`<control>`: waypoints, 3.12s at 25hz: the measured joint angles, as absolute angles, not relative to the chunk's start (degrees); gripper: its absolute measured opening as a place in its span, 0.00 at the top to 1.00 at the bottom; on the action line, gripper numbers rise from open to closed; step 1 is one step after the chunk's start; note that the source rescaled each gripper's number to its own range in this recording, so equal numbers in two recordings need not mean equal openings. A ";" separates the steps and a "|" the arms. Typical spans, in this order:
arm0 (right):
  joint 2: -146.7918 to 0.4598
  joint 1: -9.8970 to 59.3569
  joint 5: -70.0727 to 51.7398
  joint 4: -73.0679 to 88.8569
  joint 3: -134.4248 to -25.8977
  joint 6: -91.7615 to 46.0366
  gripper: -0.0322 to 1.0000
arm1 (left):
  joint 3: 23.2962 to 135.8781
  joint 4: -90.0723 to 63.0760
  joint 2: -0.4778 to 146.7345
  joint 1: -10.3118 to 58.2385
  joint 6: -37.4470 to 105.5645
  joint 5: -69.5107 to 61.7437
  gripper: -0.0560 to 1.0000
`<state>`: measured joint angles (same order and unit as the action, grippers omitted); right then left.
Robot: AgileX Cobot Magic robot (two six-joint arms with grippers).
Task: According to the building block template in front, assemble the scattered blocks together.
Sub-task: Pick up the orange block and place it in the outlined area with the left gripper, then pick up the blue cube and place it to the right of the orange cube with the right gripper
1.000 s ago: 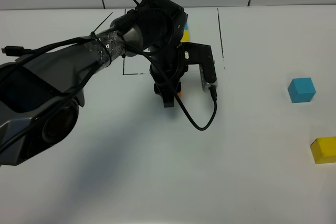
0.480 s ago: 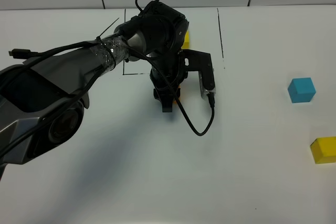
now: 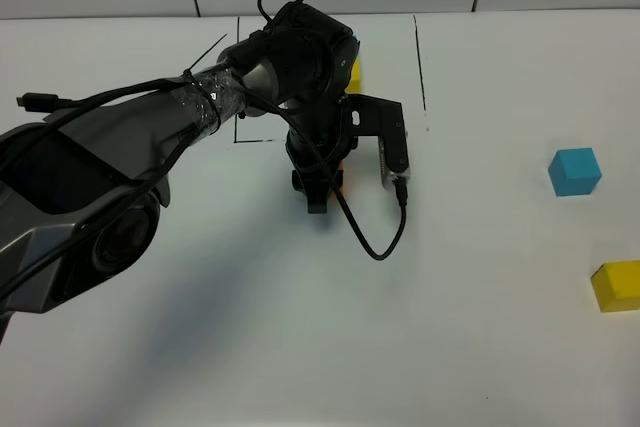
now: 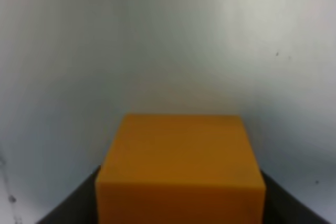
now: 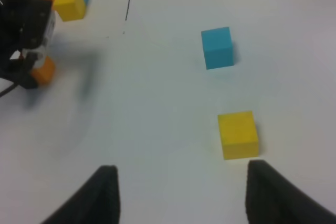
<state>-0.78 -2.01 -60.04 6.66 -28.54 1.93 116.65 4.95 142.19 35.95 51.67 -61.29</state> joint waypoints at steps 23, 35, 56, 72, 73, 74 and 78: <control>-0.78 -2.01 -60.04 6.66 -28.54 1.93 0.81 | 116.65 -1.66 129.14 34.12 39.51 -64.28 0.00; -0.78 -2.01 -60.04 6.66 -28.54 1.93 0.81 | 116.65 -2.48 123.49 25.72 27.15 -64.38 0.02; -0.78 -2.01 -60.04 6.66 -28.54 1.93 0.81 | 87.82 -3.97 98.69 8.84 16.60 -57.19 0.13; -0.78 -2.01 -60.04 6.66 -28.54 1.93 0.81 | 56.34 1.47 49.57 6.79 1.17 -49.61 0.14; -0.78 -2.01 -60.04 6.66 -28.54 1.93 0.81 | 55.25 1.47 47.58 6.79 0.50 -49.62 0.14; -0.78 -2.01 -60.04 6.66 -28.54 1.93 0.81 | 54.11 1.47 46.01 6.79 0.00 -49.66 0.14; -0.78 -2.01 -60.04 6.66 -28.54 1.93 0.81 | 49.70 1.20 39.46 6.79 -0.92 -50.14 0.15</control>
